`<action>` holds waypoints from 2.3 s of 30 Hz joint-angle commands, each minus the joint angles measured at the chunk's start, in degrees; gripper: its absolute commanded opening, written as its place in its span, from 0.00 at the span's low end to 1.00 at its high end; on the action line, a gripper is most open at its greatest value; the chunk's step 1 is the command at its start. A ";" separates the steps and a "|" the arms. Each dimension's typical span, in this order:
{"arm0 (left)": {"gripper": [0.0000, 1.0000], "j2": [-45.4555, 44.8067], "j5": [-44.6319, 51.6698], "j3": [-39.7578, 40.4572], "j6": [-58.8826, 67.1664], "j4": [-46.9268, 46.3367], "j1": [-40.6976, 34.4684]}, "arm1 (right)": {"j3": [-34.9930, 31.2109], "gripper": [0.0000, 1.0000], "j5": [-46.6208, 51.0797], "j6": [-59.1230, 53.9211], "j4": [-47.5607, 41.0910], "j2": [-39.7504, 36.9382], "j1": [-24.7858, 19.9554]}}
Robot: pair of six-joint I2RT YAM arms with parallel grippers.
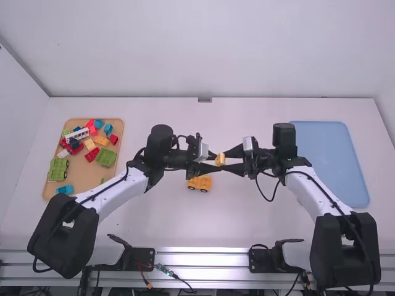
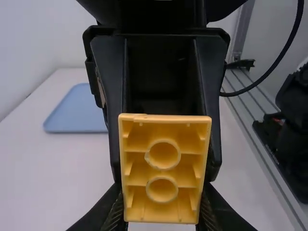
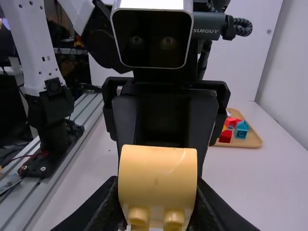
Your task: Assemble lego blocks to make yellow taxi
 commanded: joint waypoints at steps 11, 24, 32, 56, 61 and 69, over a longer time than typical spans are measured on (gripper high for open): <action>0.02 -1.27 -1.79 -2.34 -5.41 4.42 -0.04 | 1.07 0.30 -2.51 -0.13 -0.16 -0.05 0.17; 0.99 -1.29 -1.86 -2.34 -5.39 4.13 -0.04 | 1.11 0.20 -2.16 3.56 3.07 -0.05 0.39; 0.99 -1.79 -7.28 -2.29 -7.70 -1.29 2.16 | 1.11 0.22 10.58 19.43 12.05 -0.05 2.75; 0.99 -7.17 -40.87 16.63 0.01 -46.71 15.47 | 11.50 0.30 72.00 18.86 -25.32 0.59 13.68; 0.99 -7.17 -40.81 17.00 -3.40 -47.23 22.01 | 13.49 0.32 73.85 17.40 -26.37 3.28 17.31; 0.99 -7.17 -40.89 16.65 -4.07 -50.51 28.59 | 26.12 0.29 73.64 10.12 -33.65 15.69 23.10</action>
